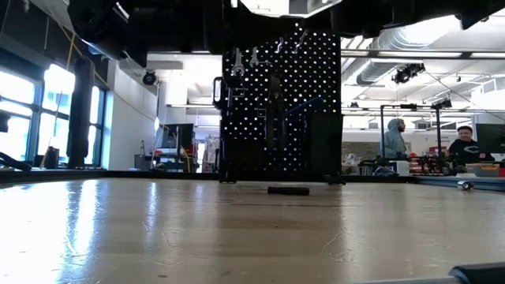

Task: Hang tools onto peg board
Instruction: Hang the binder clip on the pegboard

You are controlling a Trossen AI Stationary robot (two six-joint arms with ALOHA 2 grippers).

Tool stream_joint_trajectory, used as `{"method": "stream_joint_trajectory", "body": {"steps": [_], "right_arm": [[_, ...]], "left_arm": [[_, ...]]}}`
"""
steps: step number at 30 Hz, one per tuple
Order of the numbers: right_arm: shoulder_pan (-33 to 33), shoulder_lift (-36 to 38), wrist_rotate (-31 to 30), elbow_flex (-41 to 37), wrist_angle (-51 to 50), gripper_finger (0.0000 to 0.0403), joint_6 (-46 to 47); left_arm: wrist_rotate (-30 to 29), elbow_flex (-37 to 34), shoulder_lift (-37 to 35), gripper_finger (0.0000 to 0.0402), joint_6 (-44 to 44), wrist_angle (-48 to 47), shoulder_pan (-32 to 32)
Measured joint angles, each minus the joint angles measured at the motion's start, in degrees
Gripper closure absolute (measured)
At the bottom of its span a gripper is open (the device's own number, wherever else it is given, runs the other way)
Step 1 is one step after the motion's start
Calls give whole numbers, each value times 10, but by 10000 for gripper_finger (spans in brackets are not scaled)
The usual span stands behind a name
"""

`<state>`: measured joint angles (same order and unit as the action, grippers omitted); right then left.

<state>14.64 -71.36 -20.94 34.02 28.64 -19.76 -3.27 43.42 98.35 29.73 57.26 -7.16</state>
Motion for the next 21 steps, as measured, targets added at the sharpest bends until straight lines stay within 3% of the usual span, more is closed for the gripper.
{"method": "stream_joint_trajectory", "body": {"steps": [6, 10, 17, 21], "right_arm": [[44, 34, -143, 28, -103, 347, 4], [65, 35, -180, 95, -234, 342, 18], [63, -84, -196, 273, -472, 339, 57], [63, -156, -251, 363, -561, 336, 57]], "left_arm": [[-16, -1, -34, 401, 41, -68, -1], [-54, -1, -69, 401, 67, -119, 1], [-151, 55, -85, 401, 120, -263, 3], [-191, 79, -85, 401, 126, -303, 3]]}}
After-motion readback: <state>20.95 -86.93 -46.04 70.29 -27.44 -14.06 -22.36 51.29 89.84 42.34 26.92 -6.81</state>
